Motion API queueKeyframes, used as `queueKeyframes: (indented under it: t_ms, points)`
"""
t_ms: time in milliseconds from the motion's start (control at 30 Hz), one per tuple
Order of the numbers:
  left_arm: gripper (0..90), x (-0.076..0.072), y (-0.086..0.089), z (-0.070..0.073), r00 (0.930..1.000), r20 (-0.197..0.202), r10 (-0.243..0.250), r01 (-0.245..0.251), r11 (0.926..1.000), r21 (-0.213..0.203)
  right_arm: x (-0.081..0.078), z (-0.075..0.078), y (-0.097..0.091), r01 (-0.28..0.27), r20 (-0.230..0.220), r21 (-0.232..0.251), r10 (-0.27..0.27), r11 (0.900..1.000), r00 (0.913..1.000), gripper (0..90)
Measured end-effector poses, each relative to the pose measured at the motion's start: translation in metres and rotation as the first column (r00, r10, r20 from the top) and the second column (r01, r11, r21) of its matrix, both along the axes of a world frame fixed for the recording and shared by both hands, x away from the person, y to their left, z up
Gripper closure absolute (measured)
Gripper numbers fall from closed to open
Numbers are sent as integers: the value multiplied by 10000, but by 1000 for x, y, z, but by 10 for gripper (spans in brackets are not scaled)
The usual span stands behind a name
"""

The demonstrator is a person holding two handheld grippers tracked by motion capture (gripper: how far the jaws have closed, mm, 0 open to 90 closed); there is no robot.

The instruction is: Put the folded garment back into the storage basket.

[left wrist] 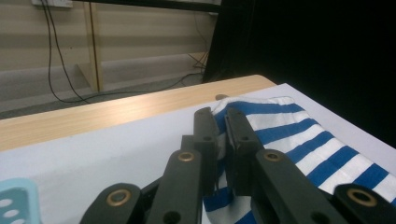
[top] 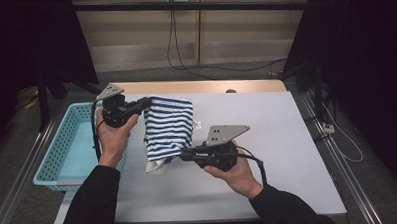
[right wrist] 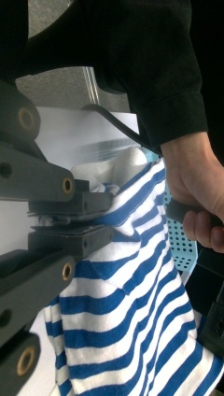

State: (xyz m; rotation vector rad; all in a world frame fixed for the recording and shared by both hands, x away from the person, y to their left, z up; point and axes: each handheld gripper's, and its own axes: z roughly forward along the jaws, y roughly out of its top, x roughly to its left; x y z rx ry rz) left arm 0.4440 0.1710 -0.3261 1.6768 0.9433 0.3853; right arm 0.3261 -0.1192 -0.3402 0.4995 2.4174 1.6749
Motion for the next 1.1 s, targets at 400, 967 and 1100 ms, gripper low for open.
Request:
queueKeyframes:
  t_ms: [400,967,1100]
  points:
    - [847,-1,19,4,9995,89,300,-301,9995,27,7,0,17,-244,39,54,244,9997,9997,851]
    - [847,-5,48,4,9975,80,708,-708,9975,-27,13,1,43,-657,130,76,656,9978,9978,851]
    - [847,-5,55,4,9964,93,838,-836,9964,-168,15,1,50,-754,103,57,754,9971,9971,851]
